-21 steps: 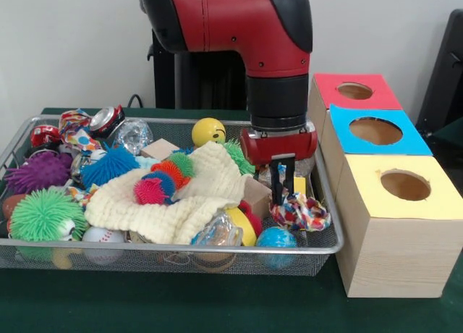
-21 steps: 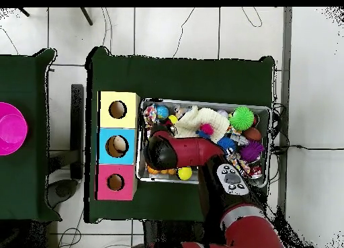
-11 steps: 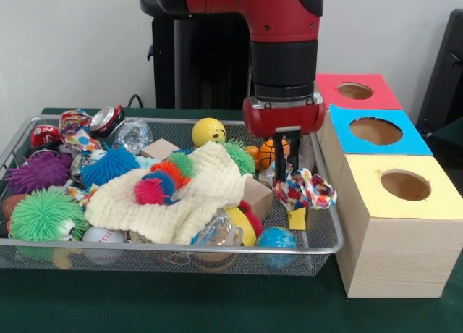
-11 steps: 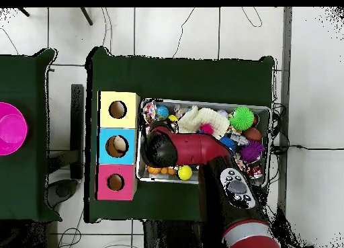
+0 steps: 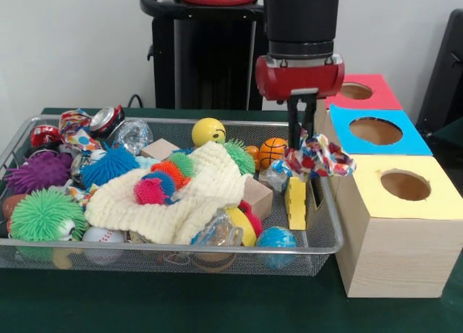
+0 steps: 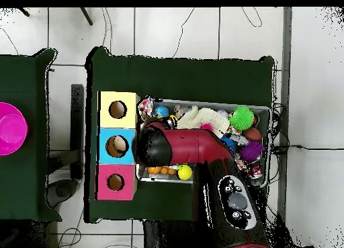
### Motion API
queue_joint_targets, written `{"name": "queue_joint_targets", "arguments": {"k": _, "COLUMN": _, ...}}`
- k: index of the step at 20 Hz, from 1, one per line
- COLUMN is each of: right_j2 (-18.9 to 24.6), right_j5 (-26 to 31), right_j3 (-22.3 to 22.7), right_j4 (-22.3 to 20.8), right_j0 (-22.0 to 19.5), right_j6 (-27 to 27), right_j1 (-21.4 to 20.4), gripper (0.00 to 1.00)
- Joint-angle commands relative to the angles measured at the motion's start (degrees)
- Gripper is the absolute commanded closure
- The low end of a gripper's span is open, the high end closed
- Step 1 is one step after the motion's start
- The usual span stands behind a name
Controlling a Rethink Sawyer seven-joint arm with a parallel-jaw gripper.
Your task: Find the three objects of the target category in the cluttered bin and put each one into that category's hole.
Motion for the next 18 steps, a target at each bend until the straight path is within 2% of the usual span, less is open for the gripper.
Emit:
{"name": "queue_joint_targets", "arguments": {"k": 1, "right_j2": 1.85, "right_j5": 9.95, "right_j3": -0.76, "right_j4": 4.01, "right_j0": 1.90, "right_j6": 7.39, "right_j1": -3.48, "gripper": 1.00}}
{"name": "queue_joint_targets", "arguments": {"k": 10, "right_j2": 0.40, "right_j5": 8.30, "right_j3": -0.13, "right_j4": 7.75, "right_j0": 5.50, "right_j6": 11.36, "right_j1": -4.58, "gripper": 1.00}}
{"name": "queue_joint_targets", "arguments": {"k": 18, "right_j2": -1.00, "right_j5": 0.02, "right_j3": 2.11, "right_j4": 8.27, "right_j0": 7.27, "right_j6": 12.41, "right_j1": -2.32, "gripper": 1.00}}
